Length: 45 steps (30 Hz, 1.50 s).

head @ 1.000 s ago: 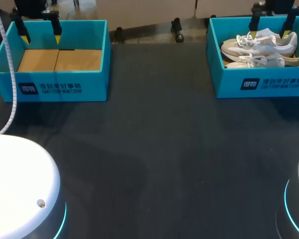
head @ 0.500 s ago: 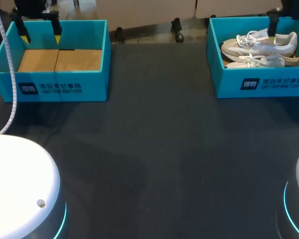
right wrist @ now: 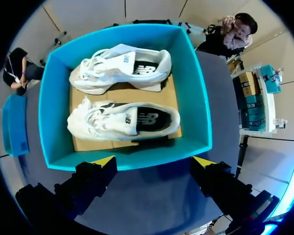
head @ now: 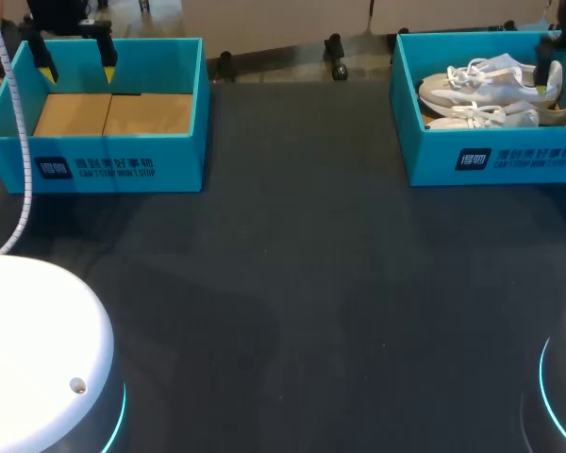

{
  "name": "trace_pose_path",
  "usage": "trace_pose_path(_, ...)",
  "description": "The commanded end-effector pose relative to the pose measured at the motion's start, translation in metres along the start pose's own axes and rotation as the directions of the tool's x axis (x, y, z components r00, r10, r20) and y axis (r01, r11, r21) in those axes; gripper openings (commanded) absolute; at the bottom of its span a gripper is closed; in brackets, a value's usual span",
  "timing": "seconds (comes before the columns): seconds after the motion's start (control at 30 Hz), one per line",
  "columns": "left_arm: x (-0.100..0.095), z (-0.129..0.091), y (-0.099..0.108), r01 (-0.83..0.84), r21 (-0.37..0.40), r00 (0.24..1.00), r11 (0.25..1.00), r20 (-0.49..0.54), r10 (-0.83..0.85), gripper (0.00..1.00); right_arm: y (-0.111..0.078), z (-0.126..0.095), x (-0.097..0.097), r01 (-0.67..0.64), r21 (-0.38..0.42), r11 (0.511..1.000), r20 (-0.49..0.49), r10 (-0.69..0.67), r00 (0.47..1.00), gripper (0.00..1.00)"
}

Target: Take the shoe out of the shoebox, open the shoe tongue, remove and reinsert the insole, then place the shoe into the shoebox

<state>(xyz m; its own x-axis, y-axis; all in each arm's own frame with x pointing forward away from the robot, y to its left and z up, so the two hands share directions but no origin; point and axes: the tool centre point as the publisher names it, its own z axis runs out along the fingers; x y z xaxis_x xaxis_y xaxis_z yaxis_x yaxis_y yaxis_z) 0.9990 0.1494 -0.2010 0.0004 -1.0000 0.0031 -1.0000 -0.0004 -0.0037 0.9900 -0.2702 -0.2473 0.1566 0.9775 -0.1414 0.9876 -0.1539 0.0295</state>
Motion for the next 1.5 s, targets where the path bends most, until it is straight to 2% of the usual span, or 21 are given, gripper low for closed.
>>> trace_pose_path(0.03,0.0,0.0,0.0,0.0,-0.001,1.0,1.0,0.001,0.0,1.0,0.012,0.014,-0.004,-0.015,-0.01,1.0,-0.004,0.015,1.0,1.0)
trace_pose_path(0.37,0.0,0.0,0.0,0.0,-0.001,1.0,1.0,0.001,0.0,1.0,0.032,0.04,-0.017,-0.007,-0.029,1.0,0.007,0.007,1.0,0.98)
trace_pose_path(0.47,0.0,0.0,0.0,0.0,-0.001,1.0,1.0,0.001,0.0,1.0,0.036,0.047,-0.021,-0.008,-0.032,0.999,0.008,0.008,1.0,0.91)
trace_pose_path(0.5,0.0,0.0,0.0,0.0,-0.001,1.0,1.0,0.001,0.0,1.0,0.036,0.049,-0.022,-0.009,-0.033,0.999,0.009,0.01,1.0,0.84)
trace_pose_path(0.6,0.0,0.0,0.0,0.0,-0.001,1.0,1.0,0.001,0.0,1.0,0.038,0.055,-0.025,-0.014,-0.037,0.999,0.011,0.014,1.0,0.72)
trace_pose_path(0.63,0.0,0.0,0.0,0.0,-0.001,1.0,1.0,0.001,0.0,1.0,0.038,0.057,-0.026,-0.015,-0.038,0.999,0.01,0.015,1.0,0.71)
trace_pose_path(0.83,0.0,0.0,0.0,0.0,-0.001,1.0,1.0,0.001,0.0,1.0,0.041,0.071,-0.032,-0.013,-0.037,0.999,0.023,0.014,1.0,0.5)
trace_pose_path(1.5,0.0,0.0,0.0,0.0,-0.001,1.0,1.0,0.001,0.0,1.0,0.048,0.102,-0.039,-0.021,-0.048,0.999,0.048,0.023,0.999,0.47)
